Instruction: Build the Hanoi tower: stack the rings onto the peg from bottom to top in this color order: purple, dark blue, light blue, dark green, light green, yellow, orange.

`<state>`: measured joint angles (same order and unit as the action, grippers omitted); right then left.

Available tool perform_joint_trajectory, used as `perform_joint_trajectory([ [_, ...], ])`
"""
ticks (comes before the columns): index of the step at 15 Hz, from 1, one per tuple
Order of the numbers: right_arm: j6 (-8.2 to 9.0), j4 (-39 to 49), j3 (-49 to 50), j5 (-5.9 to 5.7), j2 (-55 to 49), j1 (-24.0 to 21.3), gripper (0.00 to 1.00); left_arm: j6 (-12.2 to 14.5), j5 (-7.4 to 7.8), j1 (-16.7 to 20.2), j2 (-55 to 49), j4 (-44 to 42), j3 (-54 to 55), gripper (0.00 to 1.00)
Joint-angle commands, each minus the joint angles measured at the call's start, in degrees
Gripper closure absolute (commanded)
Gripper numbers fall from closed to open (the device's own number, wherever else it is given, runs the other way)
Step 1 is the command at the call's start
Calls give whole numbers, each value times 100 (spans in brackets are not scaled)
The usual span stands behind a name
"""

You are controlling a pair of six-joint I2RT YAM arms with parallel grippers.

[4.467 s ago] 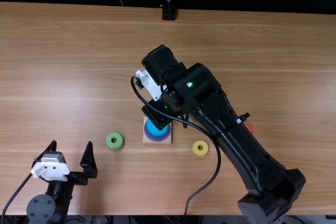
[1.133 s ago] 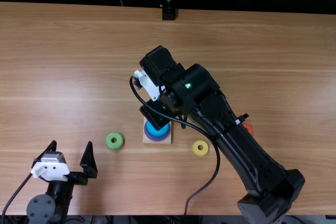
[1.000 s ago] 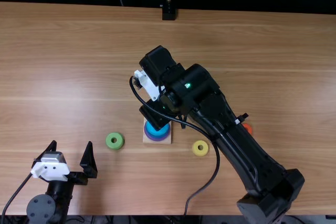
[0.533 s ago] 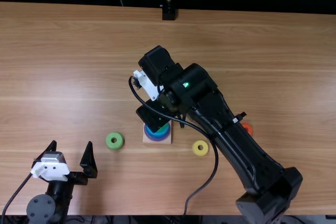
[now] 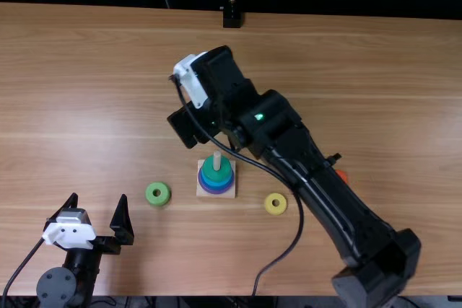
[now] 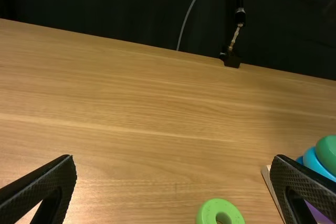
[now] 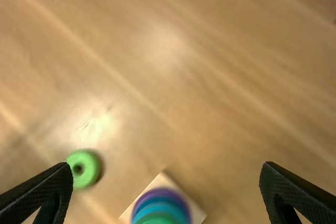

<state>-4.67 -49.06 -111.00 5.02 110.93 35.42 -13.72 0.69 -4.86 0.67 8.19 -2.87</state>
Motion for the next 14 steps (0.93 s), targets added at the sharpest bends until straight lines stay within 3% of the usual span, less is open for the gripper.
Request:
perform_joint_trajectory([
  [1, 3, 470, 474, -59, -1127, -624, 0, 43, 110, 20, -67, 78, 287, 0],
  [5, 3, 2769, 2557, -48, -3280, -1573, 0, 43, 110, 20, -67, 78, 287, 0],
  [9, 3, 3697, 4649, -38, -5266, -2487, 0, 43, 110, 20, -67, 78, 287, 0],
  [11, -29, 4235, 5642, -27, -6277, -2707, 0, 43, 110, 20, -67, 78, 287, 0],
  [13, -40, 4794, 6697, -48, -7191, -2997, 0, 43, 110, 20, -67, 78, 287, 0],
  [14, -40, 5026, 7198, -185, -7622, -3226, 0, 43, 110, 20, -67, 78, 287, 0],
])
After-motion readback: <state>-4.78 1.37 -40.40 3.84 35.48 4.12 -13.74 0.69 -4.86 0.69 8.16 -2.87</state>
